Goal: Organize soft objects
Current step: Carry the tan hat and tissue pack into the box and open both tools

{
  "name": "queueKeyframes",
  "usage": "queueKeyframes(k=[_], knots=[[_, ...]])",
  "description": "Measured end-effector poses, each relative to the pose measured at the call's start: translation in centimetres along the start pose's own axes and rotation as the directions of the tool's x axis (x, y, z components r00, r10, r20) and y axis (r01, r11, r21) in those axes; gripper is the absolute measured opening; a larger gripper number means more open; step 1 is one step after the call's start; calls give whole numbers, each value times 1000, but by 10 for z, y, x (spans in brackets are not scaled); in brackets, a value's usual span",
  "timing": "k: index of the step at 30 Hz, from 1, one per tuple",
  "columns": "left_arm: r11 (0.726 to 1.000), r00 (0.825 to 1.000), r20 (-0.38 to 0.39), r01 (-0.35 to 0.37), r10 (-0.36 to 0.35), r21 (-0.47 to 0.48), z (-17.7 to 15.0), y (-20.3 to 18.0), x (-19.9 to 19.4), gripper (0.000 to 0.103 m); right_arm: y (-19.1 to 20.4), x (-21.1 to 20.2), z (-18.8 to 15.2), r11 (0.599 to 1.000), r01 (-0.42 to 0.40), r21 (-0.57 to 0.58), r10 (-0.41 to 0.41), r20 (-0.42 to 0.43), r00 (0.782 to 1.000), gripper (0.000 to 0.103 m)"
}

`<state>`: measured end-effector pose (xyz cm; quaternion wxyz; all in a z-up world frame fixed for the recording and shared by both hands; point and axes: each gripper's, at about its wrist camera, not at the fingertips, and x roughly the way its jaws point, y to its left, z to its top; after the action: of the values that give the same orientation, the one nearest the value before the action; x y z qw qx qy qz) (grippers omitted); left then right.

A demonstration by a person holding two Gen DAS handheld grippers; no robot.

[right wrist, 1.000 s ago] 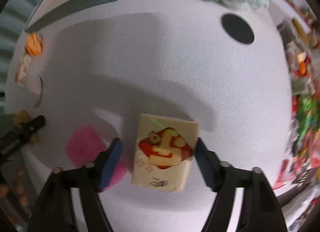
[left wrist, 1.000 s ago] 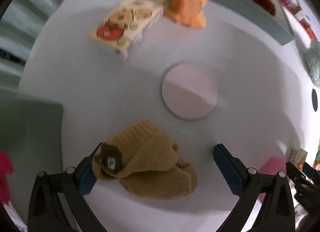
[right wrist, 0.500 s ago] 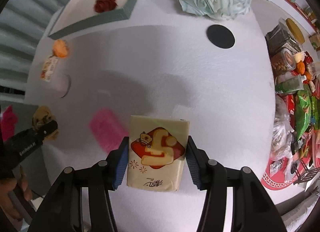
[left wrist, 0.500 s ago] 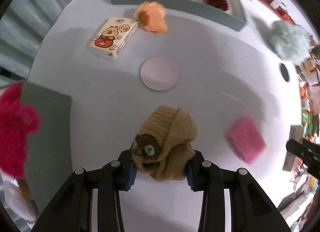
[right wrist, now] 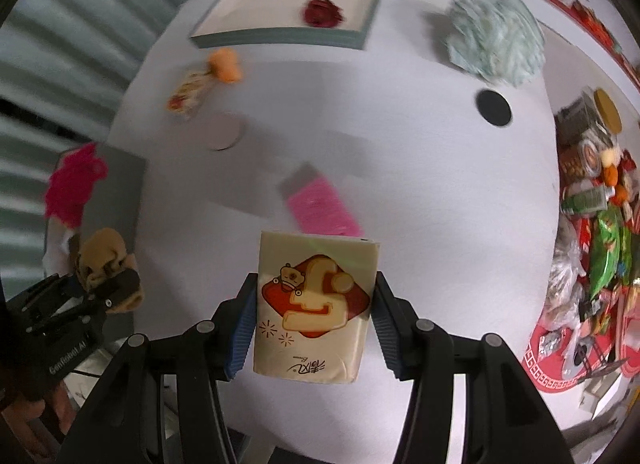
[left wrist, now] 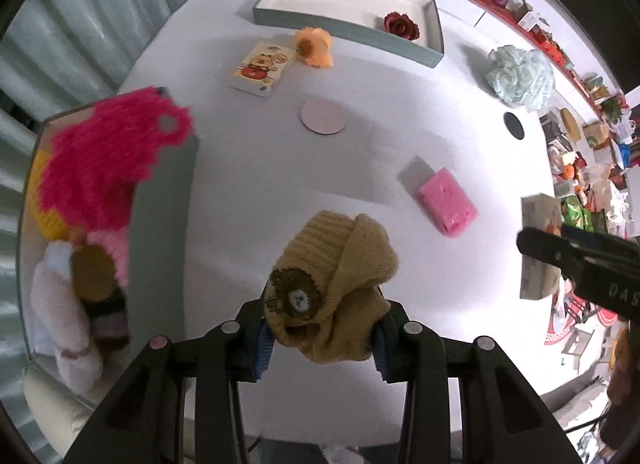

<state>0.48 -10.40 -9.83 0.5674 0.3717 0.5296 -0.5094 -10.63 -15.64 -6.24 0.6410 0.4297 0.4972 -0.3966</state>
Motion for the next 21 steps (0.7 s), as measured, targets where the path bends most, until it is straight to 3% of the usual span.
queueKeyframes(k=[11, 17, 21], knots=[[998, 997, 80, 16, -12, -54, -35, 76, -52, 41, 103, -24, -14, 994, -25, -110, 31, 55, 998, 56], [986, 990, 125, -41, 62, -162, -54, 146, -79, 41, 197, -23, -20, 968, -99, -231, 113, 45, 993, 56], [968, 988, 108, -83, 111, -238, -65, 188, -76, 41, 254, -11, -13, 944, -151, -295, 163, 19, 986, 56]])
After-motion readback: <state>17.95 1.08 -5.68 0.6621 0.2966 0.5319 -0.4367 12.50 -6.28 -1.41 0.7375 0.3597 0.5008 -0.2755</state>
